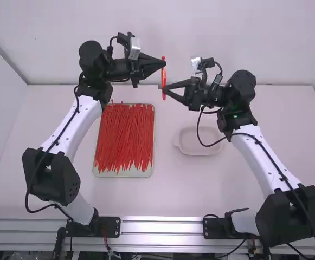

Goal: Fasten the cable tie

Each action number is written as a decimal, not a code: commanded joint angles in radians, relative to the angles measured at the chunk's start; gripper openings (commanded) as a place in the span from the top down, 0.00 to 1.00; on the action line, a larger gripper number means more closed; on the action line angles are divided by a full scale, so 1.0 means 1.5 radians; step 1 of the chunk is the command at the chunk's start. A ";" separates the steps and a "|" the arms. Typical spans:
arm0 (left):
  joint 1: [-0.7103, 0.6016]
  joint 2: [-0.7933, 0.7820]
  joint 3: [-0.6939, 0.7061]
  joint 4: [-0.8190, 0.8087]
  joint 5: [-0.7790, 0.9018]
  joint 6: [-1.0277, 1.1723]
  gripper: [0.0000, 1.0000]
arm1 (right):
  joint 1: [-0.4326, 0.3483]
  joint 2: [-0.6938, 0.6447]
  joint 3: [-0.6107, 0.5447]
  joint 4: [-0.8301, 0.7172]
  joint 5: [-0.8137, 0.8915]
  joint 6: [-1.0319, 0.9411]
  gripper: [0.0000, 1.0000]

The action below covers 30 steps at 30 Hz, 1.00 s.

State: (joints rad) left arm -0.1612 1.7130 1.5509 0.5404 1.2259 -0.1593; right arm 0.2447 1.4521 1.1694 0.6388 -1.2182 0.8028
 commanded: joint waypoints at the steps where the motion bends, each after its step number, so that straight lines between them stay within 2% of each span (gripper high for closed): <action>1: -0.002 -0.004 -0.001 0.020 0.031 0.007 0.98 | -0.002 -0.001 -0.004 0.004 0.013 0.026 1.00; 8: -0.002 -0.004 -0.001 0.070 0.056 0.007 0.98 | 0.018 -0.001 -0.004 0.004 0.032 0.024 1.00; 15: -0.002 -0.004 -0.001 0.065 0.027 -0.023 0.98 | 0.020 -0.001 -0.004 0.004 0.052 0.024 1.00; 23: -0.002 -0.004 -0.001 0.069 0.122 0.075 0.98 | 0.020 -0.001 -0.004 0.008 0.067 0.026 1.00; 30: -0.002 -0.004 -0.001 0.110 0.123 0.077 0.98 | 0.020 -0.001 -0.004 0.006 0.064 0.026 1.00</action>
State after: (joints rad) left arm -0.1612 1.7134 1.5509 0.6971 1.3876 -0.0620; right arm 0.2756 1.4521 1.1690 0.6430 -1.1267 0.8383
